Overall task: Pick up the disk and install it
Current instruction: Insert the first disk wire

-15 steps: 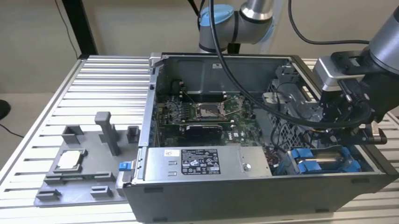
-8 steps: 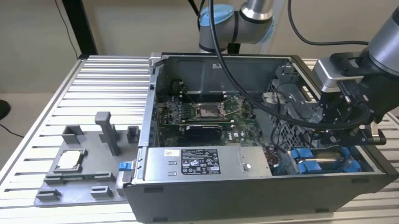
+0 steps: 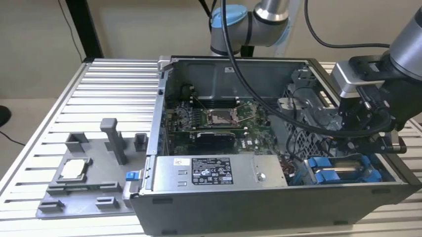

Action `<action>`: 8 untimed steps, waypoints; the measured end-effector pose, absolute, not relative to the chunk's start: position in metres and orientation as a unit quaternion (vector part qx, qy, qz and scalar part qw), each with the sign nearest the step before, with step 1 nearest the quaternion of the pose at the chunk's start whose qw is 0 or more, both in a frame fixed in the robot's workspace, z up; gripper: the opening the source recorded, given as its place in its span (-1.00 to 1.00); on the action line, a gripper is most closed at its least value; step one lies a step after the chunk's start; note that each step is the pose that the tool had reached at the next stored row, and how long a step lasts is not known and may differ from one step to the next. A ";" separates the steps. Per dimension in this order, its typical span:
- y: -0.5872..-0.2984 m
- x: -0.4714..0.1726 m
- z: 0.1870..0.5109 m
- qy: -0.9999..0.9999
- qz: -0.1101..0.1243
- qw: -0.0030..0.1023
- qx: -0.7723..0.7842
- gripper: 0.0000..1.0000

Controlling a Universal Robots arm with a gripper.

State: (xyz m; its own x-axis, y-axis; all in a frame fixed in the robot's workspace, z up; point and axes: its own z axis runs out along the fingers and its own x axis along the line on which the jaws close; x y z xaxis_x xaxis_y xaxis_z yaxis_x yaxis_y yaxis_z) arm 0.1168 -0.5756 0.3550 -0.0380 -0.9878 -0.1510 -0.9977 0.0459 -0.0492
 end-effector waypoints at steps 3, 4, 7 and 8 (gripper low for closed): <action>-0.576 0.117 0.355 0.720 0.035 0.072 -0.690 -1.00; -0.576 0.117 0.355 0.720 0.035 0.072 -0.690 -1.00; -0.576 0.117 0.355 0.720 0.034 0.072 -0.690 -1.00; -0.576 0.117 0.355 0.720 0.034 0.072 -0.690 -1.00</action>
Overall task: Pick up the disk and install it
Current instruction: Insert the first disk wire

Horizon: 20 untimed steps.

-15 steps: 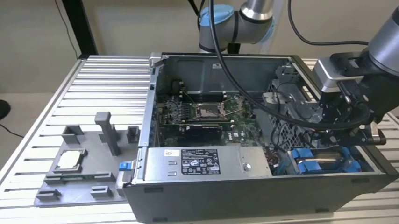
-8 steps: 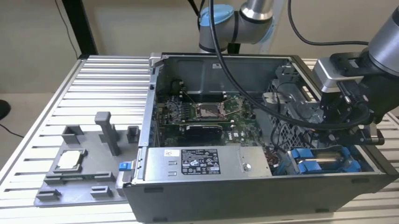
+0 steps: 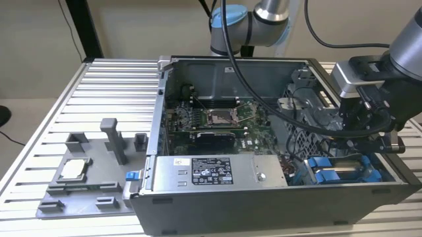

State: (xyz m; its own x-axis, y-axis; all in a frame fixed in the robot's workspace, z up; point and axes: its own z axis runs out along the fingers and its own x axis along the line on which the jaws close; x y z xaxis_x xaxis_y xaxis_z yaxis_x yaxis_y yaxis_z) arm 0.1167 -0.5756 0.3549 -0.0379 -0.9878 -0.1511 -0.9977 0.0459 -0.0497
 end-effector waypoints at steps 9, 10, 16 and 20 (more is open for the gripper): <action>-0.576 0.117 0.355 0.720 0.035 0.073 -0.690 -1.00; -0.576 0.117 0.355 0.720 0.035 0.073 -0.690 -1.00; -0.576 0.120 0.355 0.721 0.049 0.053 -0.689 -1.00; -0.576 0.126 0.354 0.722 0.059 0.042 -0.688 -1.00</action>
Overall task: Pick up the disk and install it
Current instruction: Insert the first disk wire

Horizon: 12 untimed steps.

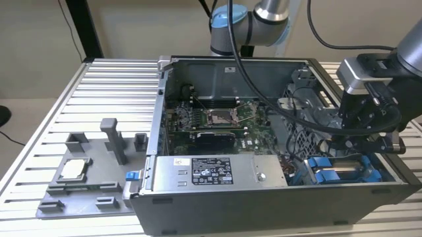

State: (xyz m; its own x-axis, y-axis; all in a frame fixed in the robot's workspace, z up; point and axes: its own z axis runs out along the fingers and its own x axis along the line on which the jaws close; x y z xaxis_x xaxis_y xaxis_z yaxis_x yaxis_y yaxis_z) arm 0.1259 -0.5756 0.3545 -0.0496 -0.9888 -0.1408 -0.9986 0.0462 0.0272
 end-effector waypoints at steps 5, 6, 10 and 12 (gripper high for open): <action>-0.577 0.133 0.354 0.723 0.067 0.032 -0.687 -1.00; -0.578 0.134 0.354 0.723 0.068 0.032 -0.687 -1.00; -0.581 0.139 0.353 0.723 0.068 0.032 -0.687 -1.00; -0.582 0.140 0.352 0.723 0.068 0.032 -0.687 -1.00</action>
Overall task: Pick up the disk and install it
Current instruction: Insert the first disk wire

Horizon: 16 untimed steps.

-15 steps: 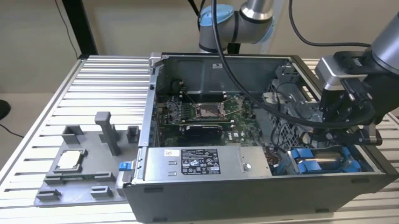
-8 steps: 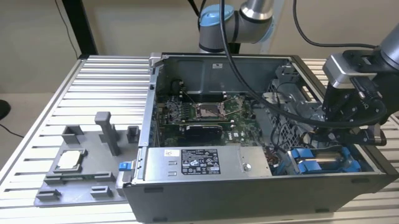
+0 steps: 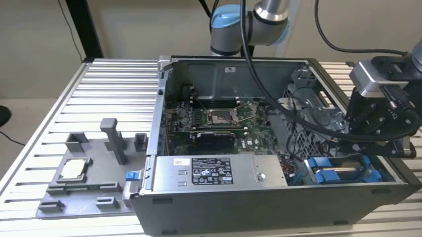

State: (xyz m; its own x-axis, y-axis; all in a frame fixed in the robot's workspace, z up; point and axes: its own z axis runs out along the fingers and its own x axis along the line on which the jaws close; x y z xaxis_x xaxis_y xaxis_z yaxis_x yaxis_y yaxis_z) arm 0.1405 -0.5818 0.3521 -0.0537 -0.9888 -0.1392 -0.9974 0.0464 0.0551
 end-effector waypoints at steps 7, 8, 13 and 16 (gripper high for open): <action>-0.584 0.144 0.350 0.723 0.067 0.033 -0.687 -1.00; -0.585 0.144 0.350 0.723 0.066 0.033 -0.687 -1.00; -0.587 0.146 0.349 0.723 0.066 0.034 -0.687 -1.00; -0.587 0.146 0.349 0.723 0.066 0.034 -0.687 -1.00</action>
State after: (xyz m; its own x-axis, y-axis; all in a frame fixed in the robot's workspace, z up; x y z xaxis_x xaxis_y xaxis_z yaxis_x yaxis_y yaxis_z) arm 0.1462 -0.5870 0.3488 -0.0527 -0.9888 -0.1396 -0.9978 0.0464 0.0483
